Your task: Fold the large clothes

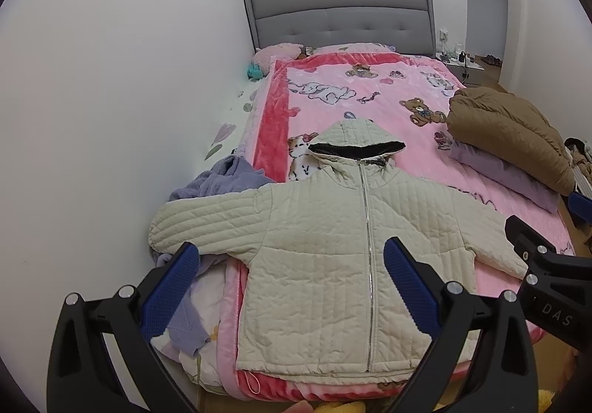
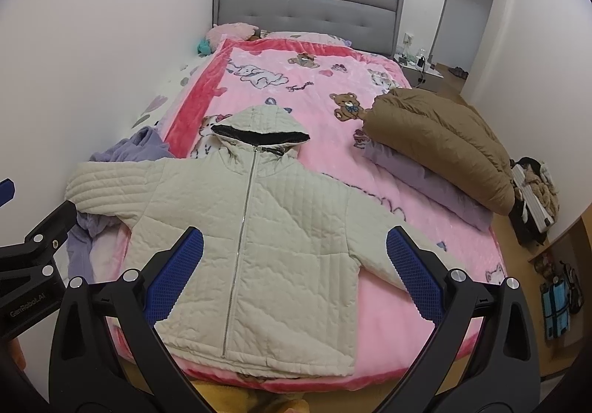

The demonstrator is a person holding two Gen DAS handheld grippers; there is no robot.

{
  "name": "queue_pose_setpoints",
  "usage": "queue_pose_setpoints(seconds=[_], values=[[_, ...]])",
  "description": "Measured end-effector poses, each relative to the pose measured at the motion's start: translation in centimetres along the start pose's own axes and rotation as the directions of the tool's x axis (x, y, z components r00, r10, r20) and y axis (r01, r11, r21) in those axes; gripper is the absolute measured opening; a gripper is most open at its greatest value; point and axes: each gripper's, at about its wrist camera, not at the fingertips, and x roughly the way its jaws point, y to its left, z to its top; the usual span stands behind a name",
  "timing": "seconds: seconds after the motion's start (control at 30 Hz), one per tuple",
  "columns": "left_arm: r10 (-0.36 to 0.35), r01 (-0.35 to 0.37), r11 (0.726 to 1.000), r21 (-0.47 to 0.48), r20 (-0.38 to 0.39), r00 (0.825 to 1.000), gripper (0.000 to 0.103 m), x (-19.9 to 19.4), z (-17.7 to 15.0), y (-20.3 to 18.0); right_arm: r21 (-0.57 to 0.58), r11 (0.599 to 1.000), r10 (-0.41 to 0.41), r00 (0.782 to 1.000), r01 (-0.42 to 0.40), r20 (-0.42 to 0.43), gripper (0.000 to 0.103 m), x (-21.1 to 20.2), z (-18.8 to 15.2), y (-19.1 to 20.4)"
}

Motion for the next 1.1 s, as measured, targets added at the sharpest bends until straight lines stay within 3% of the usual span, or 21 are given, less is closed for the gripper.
queue_pose_setpoints(seconds=[1.1], values=[[-0.008,0.008,1.000,0.005,-0.006,1.000,0.098,-0.19,-0.02,-0.01,-0.010,1.000,-0.003,1.000,0.003,-0.011,0.095,-0.17,-0.05,-0.17]])
